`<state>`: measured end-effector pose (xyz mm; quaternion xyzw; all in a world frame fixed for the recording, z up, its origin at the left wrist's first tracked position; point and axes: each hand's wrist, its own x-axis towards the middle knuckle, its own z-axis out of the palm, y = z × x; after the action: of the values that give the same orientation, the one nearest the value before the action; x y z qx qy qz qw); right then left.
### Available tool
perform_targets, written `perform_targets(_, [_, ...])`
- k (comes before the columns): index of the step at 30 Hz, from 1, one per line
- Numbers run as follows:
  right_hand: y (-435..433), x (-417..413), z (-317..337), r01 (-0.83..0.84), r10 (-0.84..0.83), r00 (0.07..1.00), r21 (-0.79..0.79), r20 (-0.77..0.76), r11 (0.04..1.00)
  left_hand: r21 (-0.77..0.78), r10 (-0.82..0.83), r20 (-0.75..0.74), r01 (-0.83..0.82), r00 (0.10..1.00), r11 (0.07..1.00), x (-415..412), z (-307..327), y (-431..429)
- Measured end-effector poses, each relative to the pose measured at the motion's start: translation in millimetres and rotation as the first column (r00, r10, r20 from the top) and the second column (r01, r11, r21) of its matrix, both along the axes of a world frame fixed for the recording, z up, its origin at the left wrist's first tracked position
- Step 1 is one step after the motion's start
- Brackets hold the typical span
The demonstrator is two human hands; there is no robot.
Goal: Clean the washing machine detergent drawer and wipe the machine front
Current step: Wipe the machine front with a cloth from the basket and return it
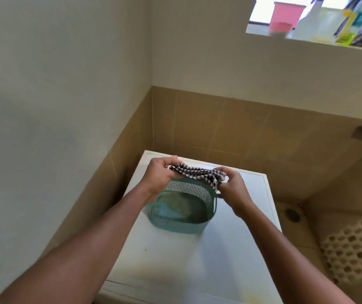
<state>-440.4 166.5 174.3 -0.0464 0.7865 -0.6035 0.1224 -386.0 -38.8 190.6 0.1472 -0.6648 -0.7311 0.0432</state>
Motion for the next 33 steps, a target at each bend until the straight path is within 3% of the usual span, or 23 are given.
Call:
perform_targets(2, [-4,2,-6,0.017,-0.016,1.000,0.095,-0.007,0.995,0.069,0.026,0.061,-0.030,0.998,0.997,0,-12,4])
perform_targets(5, [-8,7,-18,0.001,0.001,1.000,0.052,-0.029,0.999,0.215,0.029,0.117,-0.054,0.993,0.975,4,-26,4])
perform_targets(8, [-12,8,-25,0.040,-0.044,0.997,-0.063,-0.065,0.997,0.373,-0.006,0.078,-0.023,0.997,0.928,6,-29,-1])
perform_targets(11, [-19,6,-20,0.033,-0.033,0.999,-0.294,0.004,0.955,0.627,-0.016,0.076,-0.036,0.997,0.778,7,-25,-11])
perform_targets(13, [-24,6,-14,0.020,0.013,0.997,-0.440,0.070,0.898,0.707,0.028,0.139,-0.119,0.990,0.697,6,-24,-17])
perform_targets(14, [-25,6,-13,0.027,0.029,0.994,-0.508,0.102,0.861,0.695,0.054,0.182,-0.167,0.982,0.699,5,-25,-19])
perform_targets(17, [-27,7,-12,0.147,0.049,0.970,-0.730,0.240,0.668,0.575,0.024,0.281,-0.189,0.959,0.796,3,-26,-17])
perform_targets(19, [-28,6,-16,0.349,0.031,0.901,-0.764,0.433,0.543,0.558,-0.056,0.338,-0.152,0.940,0.816,2,-26,-13])
perform_targets(20, [-30,5,-20,0.414,0.030,0.851,-0.706,0.524,0.575,0.558,-0.070,0.348,-0.147,0.935,0.816,2,-25,-11])
perform_targets(21, [-32,6,-22,0.414,0.052,0.798,-0.608,0.601,0.678,0.552,-0.068,0.351,-0.148,0.934,0.821,2,-25,-9])
perform_targets(23, [-36,7,-24,0.244,0.153,0.705,-0.439,0.692,0.864,0.518,-0.051,0.347,-0.146,0.937,0.843,-1,-26,-8])
perform_targets(25, [-38,4,-27,0.098,0.248,0.609,-0.381,0.754,0.919,0.504,-0.048,0.323,-0.129,0.945,0.854,-5,-30,-11])
perform_targets(27, [-37,0,-25,0.078,0.279,0.537,-0.377,0.796,0.923,0.546,-0.092,0.279,-0.079,0.956,0.834,-8,-33,-16])
perform_targets(29, [-36,-7,-24,0.130,0.227,0.549,-0.351,0.804,0.927,0.571,-0.126,0.251,-0.041,0.960,0.820,-12,-35,-22])
perform_targets(31, [-37,-13,-28,0.165,0.119,0.628,-0.281,0.769,0.946,0.491,-0.108,0.282,-0.047,0.953,0.870,-16,-38,-25])
perform_targets(33, [-43,-17,-36,0.099,-0.027,0.760,-0.075,0.650,0.992,0.129,-0.018,0.356,-0.030,0.934,0.991,-20,-47,-23])
